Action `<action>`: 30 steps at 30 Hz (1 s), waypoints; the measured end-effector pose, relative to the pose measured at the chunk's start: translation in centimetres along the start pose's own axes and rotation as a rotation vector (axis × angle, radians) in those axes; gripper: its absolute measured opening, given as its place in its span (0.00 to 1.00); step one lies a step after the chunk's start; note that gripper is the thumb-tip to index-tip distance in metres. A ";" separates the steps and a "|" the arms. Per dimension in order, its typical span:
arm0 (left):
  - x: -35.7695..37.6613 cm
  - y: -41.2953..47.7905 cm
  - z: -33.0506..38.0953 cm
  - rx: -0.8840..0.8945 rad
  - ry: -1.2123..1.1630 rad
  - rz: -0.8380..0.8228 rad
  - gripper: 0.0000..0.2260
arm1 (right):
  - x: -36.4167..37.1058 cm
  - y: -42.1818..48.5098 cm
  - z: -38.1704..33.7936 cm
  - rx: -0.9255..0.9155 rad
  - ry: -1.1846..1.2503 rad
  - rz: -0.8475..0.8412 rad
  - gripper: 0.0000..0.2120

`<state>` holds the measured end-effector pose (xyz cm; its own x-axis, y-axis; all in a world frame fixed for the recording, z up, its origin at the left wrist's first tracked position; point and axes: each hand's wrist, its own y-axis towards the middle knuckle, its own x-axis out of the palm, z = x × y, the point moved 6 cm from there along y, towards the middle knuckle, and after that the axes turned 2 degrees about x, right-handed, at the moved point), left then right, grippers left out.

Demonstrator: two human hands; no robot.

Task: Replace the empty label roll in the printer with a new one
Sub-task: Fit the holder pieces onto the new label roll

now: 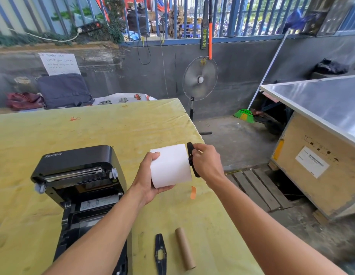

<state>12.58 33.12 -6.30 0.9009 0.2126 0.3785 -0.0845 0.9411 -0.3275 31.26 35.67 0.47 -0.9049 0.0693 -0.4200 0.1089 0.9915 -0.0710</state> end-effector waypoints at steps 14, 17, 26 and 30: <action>0.0 -0.7 0.9 -0.021 -0.005 -0.075 0.20 | -1.2 -0.9 1.3 -0.018 0.320 -0.318 0.04; 0.3 -1.1 0.4 -0.018 0.041 -0.057 0.21 | -1.0 -1.8 2.3 0.006 0.303 -0.260 0.05; 2.5 -3.5 -2.1 -0.033 0.065 -0.001 0.21 | 1.1 -5.5 5.5 0.365 0.481 -0.337 0.39; 4.5 -4.8 -2.6 -0.071 0.135 -0.007 0.24 | 0.5 -5.7 6.2 0.419 0.610 -0.205 0.40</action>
<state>18.10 28.85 -5.25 0.9509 0.1639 0.2624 -0.0517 0.9204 -0.3876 32.72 29.36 -4.97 -0.9775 0.0576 0.2031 -0.0485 0.8750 -0.4816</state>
